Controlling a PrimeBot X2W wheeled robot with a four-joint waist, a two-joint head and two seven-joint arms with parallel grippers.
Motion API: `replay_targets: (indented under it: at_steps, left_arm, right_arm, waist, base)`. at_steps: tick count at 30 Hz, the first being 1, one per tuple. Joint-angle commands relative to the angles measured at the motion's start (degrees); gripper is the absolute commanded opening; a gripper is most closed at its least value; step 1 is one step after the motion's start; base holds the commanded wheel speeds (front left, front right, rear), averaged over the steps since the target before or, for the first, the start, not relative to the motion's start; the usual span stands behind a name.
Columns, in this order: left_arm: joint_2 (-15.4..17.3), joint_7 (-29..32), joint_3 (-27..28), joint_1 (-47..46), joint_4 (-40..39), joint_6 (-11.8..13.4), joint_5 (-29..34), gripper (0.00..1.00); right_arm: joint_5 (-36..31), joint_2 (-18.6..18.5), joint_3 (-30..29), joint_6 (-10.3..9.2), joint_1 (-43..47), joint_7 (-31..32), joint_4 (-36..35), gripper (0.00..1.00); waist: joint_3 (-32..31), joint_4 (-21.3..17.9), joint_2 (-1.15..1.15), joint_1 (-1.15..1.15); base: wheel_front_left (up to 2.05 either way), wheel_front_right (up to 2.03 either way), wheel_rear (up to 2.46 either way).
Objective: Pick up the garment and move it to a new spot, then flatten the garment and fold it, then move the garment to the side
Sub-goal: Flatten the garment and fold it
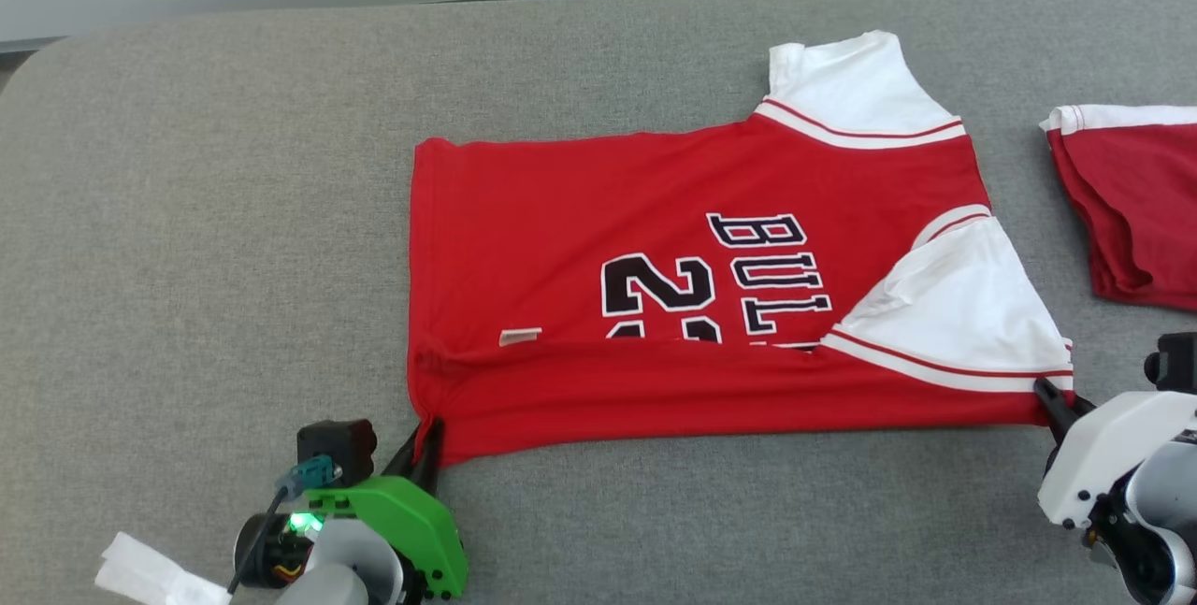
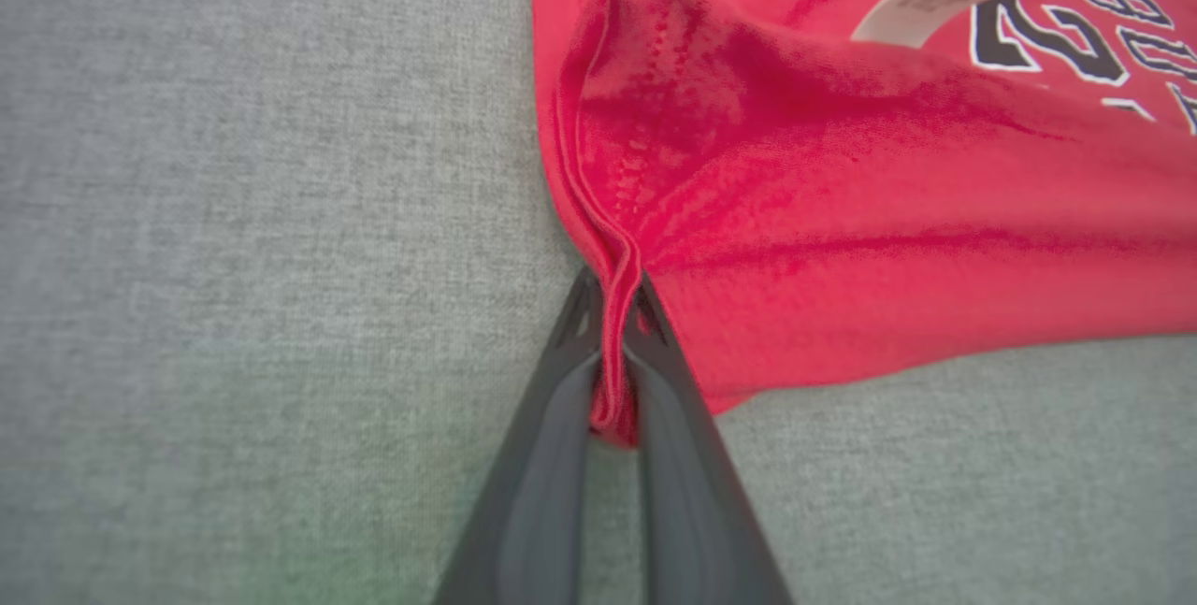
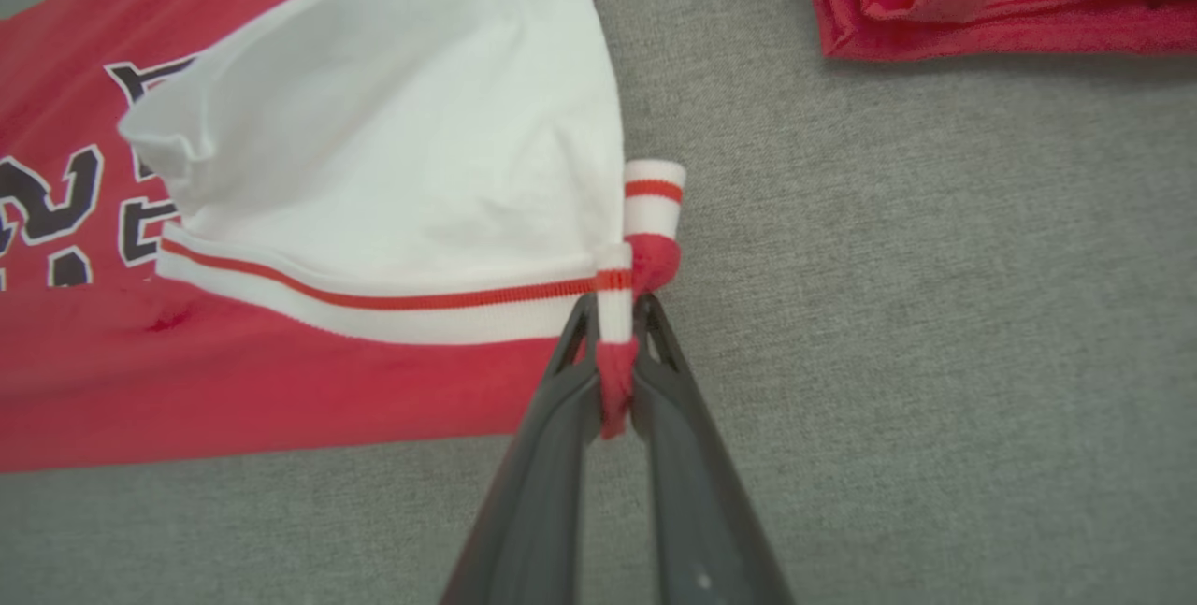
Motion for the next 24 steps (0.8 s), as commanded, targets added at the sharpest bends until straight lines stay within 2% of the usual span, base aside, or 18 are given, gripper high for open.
replay_targets:
  at_steps: [1, 6, 13, 14, 15, 20, 24]
  left_arm:
    - [1.7, 0.9, -0.4, 3.9, 0.2, 1.1, -0.5, 0.0]
    - [3.5, 2.0, -0.4, 8.0, -5.4, 3.0, -1.2, 0.0]
    - [5.6, 4.3, -0.5, 11.2, -10.1, 4.6, -2.3, 0.0]
    - [6.1, 4.2, -0.3, 11.3, -10.6, 4.9, -2.0, 0.45]
    - [6.4, 4.0, 0.0, 11.3, -11.0, 5.2, -2.0, 1.0]
    - [8.3, 4.3, 2.3, 11.5, -16.0, 7.3, -2.9, 1.0]
    - [10.8, 5.4, 4.1, 9.2, -20.8, 8.5, -2.8, 1.0]
  right_arm:
    - [-0.4, 0.1, -1.1, -0.14, 1.8, 0.5, -1.4, 0.0]
    - [-1.3, 2.0, -3.5, -0.14, 6.6, 2.9, -5.6, 0.0]
    - [-3.1, 4.0, -5.1, -0.14, 10.3, 4.0, -4.4, 0.0]
    - [-3.3, 4.2, -5.0, -0.14, 10.4, 3.9, -4.0, 1.0]
    - [-3.4, 4.3, -4.8, -0.14, 10.3, 3.8, -3.9, 1.0]
    - [-3.7, 4.5, -3.7, -0.1, 8.1, 3.3, -5.9, 1.0]
    - [-4.6, 1.1, -2.6, -0.08, 3.8, 3.9, -9.7, 1.0]
  waist:
    - [-1.1, 0.4, 0.0, 0.0]
    - [-2.3, 0.9, 0.0, 0.0]
    - [-3.1, 1.1, 0.0, 0.0]
    - [-3.1, 1.0, 0.0, 0.0]
    - [-3.1, 1.0, 0.0, 0.0]
    - [-3.3, 0.7, 0.0, 0.0]
    - [-2.6, 0.8, 0.0, 0.0]
  base:
    - [0.0, 0.0, 0.0]
    - [0.0, 0.0, 0.0]
    - [0.0, 0.0, 0.0]
    - [0.0, 0.0, 0.0]
    - [0.0, 0.0, 0.0]
    - [0.0, 0.0, 0.0]
    - [0.0, 0.0, 0.0]
